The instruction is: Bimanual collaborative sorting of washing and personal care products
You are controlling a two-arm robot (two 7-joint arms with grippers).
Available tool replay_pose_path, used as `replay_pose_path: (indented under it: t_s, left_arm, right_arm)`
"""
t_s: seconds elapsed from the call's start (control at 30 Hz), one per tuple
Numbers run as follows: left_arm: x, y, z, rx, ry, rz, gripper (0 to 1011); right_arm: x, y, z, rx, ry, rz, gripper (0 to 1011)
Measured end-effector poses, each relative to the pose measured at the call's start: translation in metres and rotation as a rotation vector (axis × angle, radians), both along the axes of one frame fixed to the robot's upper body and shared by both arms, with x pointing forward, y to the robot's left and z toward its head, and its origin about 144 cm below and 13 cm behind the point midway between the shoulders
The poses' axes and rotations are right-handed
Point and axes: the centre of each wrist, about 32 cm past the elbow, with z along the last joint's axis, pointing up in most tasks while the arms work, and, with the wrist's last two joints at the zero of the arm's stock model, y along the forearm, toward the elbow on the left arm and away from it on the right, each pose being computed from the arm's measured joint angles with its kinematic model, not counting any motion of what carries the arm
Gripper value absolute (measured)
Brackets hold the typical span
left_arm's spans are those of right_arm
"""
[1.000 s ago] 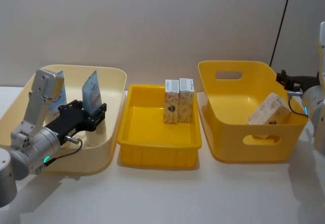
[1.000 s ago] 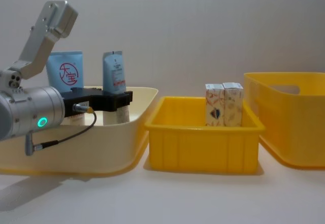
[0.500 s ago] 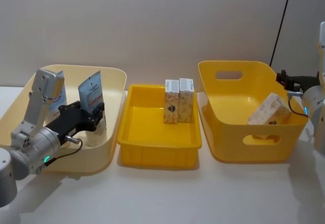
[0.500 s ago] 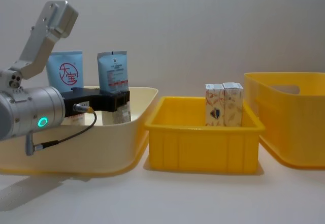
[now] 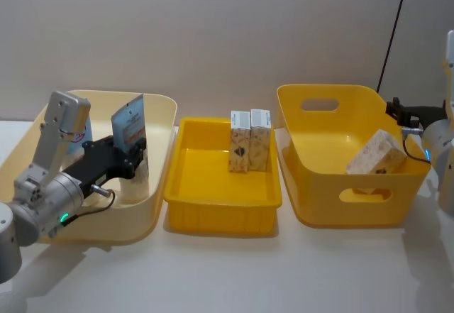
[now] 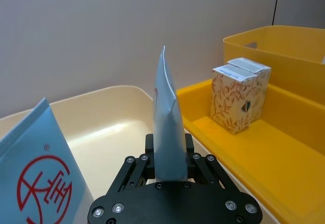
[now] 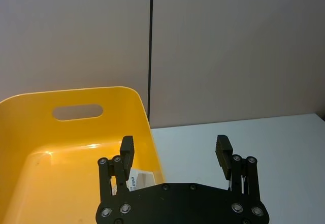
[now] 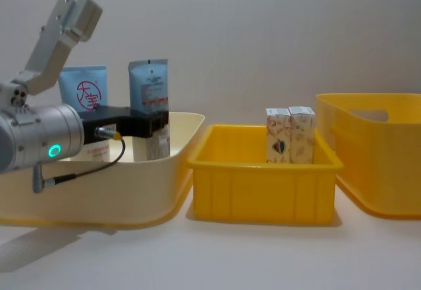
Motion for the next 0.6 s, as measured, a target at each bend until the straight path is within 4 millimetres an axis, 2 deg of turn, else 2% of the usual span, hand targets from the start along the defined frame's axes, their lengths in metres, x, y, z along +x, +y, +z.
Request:
replay_pose_path:
  t_s: [0.27, 0.6]
  left_arm:
    - [0.001, 0.000, 0.016, 0.002, -0.065, -0.025, 292]
    - [0.002, 0.000, 0.047, -0.002, -0.169, -0.084, 292]
  right_arm:
    - [0.000, 0.000, 0.000, 0.000, 0.000, 0.000, 1001]
    - [0.000, 0.000, 0.000, 0.000, 0.000, 0.000, 1001]
